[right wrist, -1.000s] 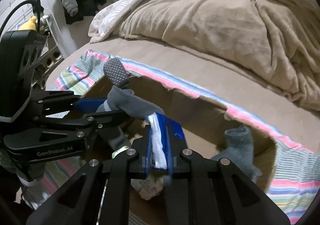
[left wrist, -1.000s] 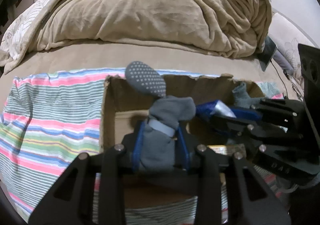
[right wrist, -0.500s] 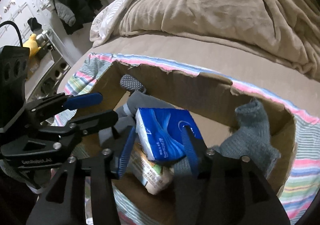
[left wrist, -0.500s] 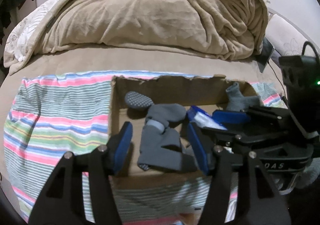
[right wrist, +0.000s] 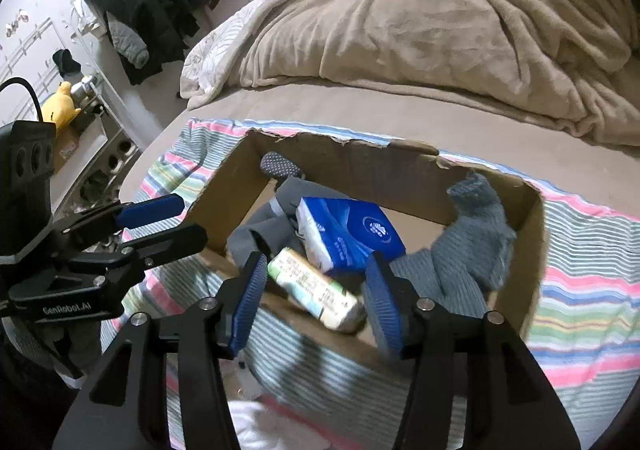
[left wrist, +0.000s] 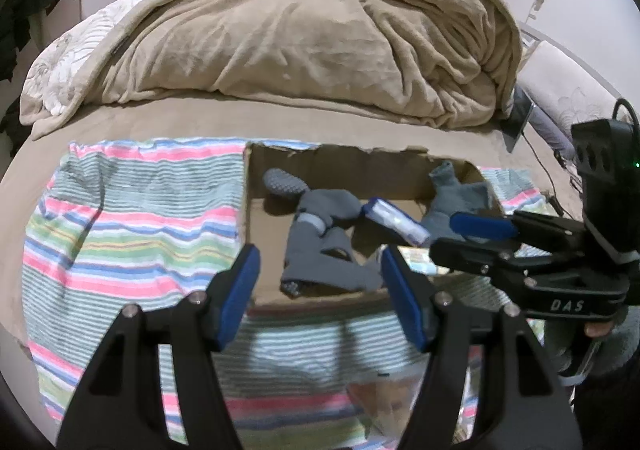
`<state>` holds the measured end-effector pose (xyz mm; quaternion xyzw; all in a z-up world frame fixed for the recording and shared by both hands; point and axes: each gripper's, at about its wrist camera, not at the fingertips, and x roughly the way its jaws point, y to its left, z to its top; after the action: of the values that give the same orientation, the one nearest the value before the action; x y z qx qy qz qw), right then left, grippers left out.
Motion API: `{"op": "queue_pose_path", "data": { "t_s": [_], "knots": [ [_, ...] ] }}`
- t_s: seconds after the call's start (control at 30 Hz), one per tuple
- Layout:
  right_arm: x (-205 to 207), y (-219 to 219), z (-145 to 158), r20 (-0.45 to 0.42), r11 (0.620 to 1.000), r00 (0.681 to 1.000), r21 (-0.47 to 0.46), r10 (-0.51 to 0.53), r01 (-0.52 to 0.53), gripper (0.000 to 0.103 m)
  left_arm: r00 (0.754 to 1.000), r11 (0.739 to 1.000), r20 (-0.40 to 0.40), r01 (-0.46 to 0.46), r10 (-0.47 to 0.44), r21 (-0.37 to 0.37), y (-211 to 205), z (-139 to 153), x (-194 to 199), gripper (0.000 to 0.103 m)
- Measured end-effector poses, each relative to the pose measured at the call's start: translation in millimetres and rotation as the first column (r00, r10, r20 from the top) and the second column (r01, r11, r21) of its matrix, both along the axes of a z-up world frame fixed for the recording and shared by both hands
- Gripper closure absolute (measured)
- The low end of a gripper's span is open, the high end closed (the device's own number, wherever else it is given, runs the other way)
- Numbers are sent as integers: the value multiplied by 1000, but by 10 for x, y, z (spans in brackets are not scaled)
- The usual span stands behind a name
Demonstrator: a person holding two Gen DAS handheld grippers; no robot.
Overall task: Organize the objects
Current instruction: 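Lower and open the left tool on the sock while the right releases the tissue pack, then move the right tool to the white sock and close on it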
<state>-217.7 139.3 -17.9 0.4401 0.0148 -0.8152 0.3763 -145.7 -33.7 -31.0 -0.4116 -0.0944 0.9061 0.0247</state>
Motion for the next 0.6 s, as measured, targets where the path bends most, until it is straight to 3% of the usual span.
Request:
{"op": "queue_pose_path", "data": {
  "t_s": [0.27,0.6],
  "knots": [
    [266,67,148,-60,999,998,27,-24,26,42,1000,1000,-11,2,-2,11,17,65,207,38],
    [531,164,129,-72,995,995,66,-72,76,41,1000,1000,-10,8,-7,24,65,68,470,38]
  ]
}}
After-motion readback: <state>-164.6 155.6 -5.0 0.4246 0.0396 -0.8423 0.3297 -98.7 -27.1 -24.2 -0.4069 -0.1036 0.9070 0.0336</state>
